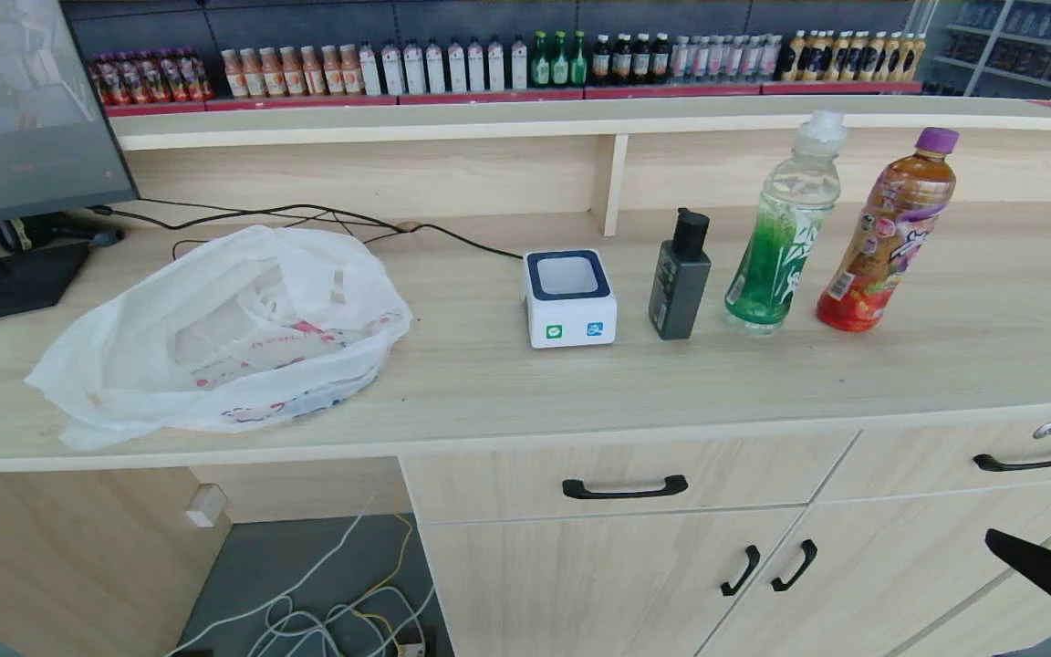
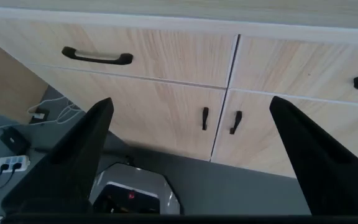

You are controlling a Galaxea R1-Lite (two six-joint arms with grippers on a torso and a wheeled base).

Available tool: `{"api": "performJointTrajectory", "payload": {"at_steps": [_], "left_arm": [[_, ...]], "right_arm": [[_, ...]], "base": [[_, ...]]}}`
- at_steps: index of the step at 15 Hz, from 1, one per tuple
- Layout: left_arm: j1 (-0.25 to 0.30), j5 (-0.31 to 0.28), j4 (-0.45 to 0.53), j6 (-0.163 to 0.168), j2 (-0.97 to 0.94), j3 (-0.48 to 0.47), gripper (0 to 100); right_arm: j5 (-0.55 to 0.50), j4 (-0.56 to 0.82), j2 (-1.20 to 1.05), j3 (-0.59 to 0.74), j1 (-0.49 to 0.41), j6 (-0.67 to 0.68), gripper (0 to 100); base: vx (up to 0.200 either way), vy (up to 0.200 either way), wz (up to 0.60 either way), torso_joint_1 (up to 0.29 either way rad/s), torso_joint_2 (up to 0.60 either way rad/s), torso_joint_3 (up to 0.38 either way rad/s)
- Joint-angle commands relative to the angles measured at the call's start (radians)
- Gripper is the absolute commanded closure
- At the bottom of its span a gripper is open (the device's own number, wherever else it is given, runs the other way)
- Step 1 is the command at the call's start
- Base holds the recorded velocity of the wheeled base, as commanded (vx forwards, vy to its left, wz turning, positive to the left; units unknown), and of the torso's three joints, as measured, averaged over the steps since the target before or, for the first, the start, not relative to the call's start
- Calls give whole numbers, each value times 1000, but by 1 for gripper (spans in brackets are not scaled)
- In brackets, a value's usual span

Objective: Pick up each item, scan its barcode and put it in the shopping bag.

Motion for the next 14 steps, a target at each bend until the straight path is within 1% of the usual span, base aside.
{"api": "performJointTrajectory", "payload": {"at_steps": [1, 4, 5, 6, 9, 11, 14], "left_arm": [[0, 0, 0, 0, 0, 0, 0], [0, 0, 0, 0, 0, 0, 0], [0, 0, 0, 0, 0, 0, 0], [0, 0, 0, 0, 0, 0, 0], [0, 0, 0, 0, 0, 0, 0], [0, 0, 0, 0, 0, 0, 0], [0, 0, 0, 0, 0, 0, 0]], "right_arm": [[3, -30, 144, -24, 44, -1, 0], [3, -145, 291, -68, 83, -1, 0], [3, -220, 348, -78, 94, -1, 0], [3, -343, 421, -88, 103, -1, 0], [3, -595, 559, -107, 103, 2, 0], [0, -664, 590, -110, 103, 4, 0], [-2, -679, 601, -139, 117, -8, 0]], "base": [[0, 0, 0, 0, 0, 0], [0, 0, 0, 0, 0, 0], [0, 0, 0, 0, 0, 0], [0, 0, 0, 0, 0, 0], [0, 0, 0, 0, 0, 0], [0, 0, 0, 0, 0, 0], [0, 0, 0, 0, 0, 0]]}}
